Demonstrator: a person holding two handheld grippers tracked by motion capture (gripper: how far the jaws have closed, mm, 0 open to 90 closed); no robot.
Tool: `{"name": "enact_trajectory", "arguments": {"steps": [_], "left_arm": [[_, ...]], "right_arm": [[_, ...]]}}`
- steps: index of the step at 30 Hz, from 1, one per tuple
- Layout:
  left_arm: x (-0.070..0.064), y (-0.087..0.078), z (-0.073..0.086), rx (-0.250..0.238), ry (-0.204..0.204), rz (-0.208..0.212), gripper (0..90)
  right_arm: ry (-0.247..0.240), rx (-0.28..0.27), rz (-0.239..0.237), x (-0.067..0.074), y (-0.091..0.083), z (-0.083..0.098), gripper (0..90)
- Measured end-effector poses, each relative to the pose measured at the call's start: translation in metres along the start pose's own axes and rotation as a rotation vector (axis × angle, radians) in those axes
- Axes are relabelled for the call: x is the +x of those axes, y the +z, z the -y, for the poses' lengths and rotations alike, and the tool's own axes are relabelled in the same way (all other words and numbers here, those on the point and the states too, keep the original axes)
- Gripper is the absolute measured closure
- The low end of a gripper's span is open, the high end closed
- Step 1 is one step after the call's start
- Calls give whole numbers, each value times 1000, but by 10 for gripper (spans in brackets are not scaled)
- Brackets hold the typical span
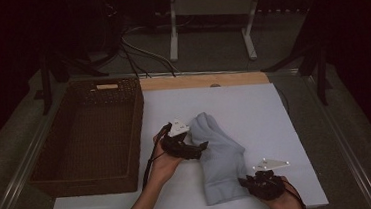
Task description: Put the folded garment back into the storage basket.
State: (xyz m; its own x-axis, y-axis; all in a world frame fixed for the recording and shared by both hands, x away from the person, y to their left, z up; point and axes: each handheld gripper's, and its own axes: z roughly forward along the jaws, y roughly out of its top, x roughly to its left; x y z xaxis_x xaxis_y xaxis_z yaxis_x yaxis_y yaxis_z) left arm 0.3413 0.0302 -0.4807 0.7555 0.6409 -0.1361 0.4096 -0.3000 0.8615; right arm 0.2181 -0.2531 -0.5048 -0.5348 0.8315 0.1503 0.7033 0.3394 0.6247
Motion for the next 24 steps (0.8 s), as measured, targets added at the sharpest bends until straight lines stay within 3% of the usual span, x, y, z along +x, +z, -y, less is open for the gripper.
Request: {"name": "enact_trajectory", "arguments": {"steps": [7, 24], "left_arm": [[3, 4, 2, 15, -22, 9, 46], [5, 15, 7, 64, -24, 12, 55]], "right_arm": [[-1, 0, 0, 0, 0, 0, 777], [-2, -1, 1, 0, 0, 0, 777]]}}
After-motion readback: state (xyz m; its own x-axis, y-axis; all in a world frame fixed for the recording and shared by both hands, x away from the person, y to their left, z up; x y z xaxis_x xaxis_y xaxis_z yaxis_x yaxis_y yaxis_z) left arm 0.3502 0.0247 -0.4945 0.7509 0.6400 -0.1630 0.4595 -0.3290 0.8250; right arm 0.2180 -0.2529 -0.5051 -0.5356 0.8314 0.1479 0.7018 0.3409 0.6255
